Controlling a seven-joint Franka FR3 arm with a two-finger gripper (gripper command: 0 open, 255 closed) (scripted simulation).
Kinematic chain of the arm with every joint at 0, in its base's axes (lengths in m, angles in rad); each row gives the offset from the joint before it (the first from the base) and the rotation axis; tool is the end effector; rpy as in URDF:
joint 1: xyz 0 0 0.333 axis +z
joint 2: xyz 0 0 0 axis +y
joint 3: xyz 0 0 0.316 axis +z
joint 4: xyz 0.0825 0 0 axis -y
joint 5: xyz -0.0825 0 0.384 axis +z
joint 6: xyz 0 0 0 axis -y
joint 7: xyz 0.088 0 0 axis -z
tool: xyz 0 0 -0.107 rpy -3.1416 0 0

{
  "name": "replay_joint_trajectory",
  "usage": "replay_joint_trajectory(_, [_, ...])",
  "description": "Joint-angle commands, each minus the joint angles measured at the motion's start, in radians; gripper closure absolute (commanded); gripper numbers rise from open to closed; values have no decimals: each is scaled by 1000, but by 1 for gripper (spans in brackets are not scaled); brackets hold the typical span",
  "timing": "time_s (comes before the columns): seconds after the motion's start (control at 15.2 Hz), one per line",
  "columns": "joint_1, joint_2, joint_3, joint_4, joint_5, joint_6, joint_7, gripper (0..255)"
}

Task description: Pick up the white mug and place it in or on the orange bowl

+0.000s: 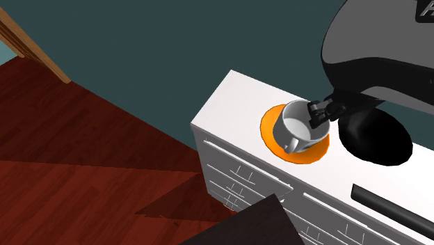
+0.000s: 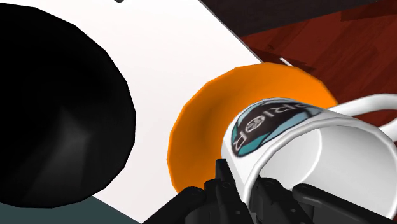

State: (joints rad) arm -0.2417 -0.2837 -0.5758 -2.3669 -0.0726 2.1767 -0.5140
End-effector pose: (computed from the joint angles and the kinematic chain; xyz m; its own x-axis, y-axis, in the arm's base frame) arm 0.3144 -0.3470 0.4230 0.9644 -0.2478 0.0919 -0.2438 -0.9684 -0.0528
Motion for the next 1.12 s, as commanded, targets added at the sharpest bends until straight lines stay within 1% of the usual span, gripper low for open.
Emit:
replay_joint_trajectory(0.0, [0, 0, 0, 0, 0, 1, 0, 255])
replay_joint_trajectory(0.13, [0, 0, 0, 0, 0, 1, 0, 255])
replay_joint_trajectory(0.2, [0, 1, 0, 0, 0, 1, 0, 0])
replay_joint_trajectory(0.53, [0, 0, 0, 0, 0, 1, 0, 0])
replay_joint_trajectory(0.79, [-10, -58, 22, 81, -23, -134, 20, 0])
replay_joint_trajectory(1.06, [-10, -58, 22, 81, -23, -134, 20, 0])
